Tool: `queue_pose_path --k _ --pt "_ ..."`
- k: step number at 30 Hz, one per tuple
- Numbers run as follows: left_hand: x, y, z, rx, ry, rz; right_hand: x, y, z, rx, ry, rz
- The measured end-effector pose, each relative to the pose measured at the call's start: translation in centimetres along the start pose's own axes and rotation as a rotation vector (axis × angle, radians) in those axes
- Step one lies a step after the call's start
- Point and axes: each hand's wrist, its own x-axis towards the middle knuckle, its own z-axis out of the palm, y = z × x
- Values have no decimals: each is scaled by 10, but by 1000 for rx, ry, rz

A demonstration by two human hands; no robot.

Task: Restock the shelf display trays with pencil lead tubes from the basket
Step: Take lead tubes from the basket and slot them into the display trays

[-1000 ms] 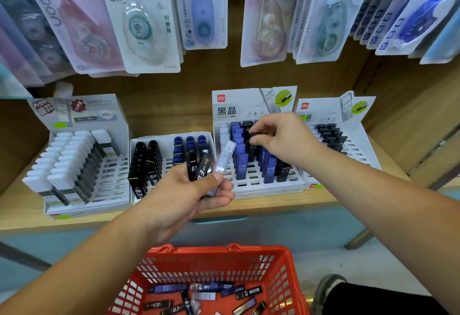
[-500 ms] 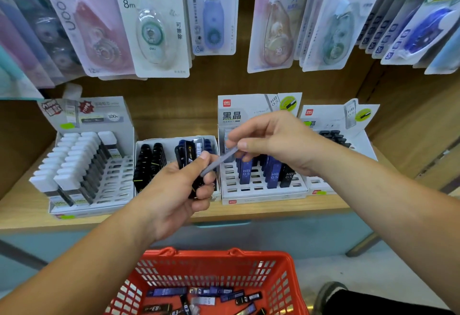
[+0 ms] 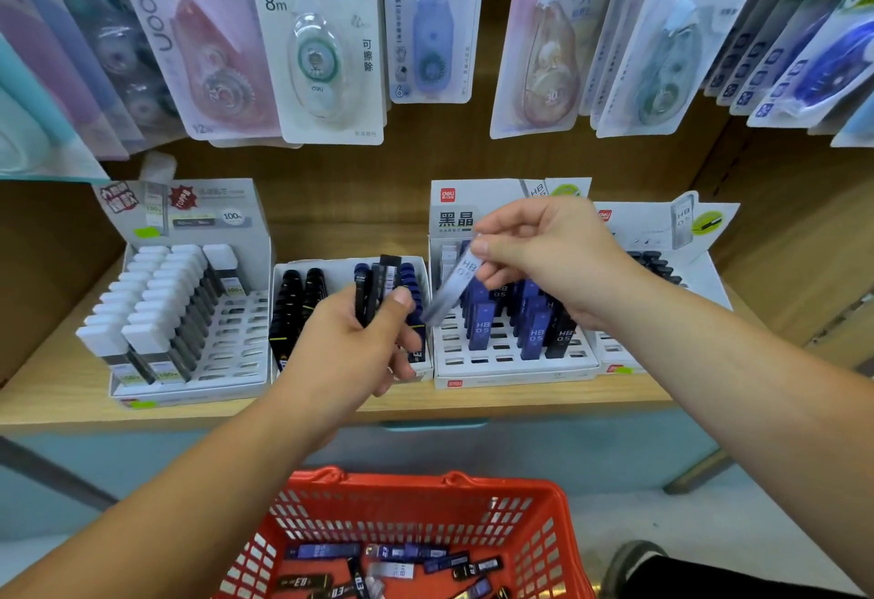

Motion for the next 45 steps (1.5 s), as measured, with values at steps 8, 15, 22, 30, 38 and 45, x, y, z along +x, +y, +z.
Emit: queue_pose_path --k 8,15,22,30,38,45 --pt "-1 1 -21 -100 -140 -117 12 14 15 -473 -7 -169" --pt "-10 0 -34 -156 -102 -146 18 21 23 -663 -53 -187" --pt "-10 -3 -42 -232 -117 -178 25 22 24 -617 -27 -164" --pt "-9 -5 -57 -229 -41 -142 30 28 33 -714 -16 -180" --pt "-13 -2 -74 -126 -6 -83 17 11 45 -877 -8 -385" --pt "-24 11 -90 -59 -36 18 -16 -17 102 -583 -416 -271"
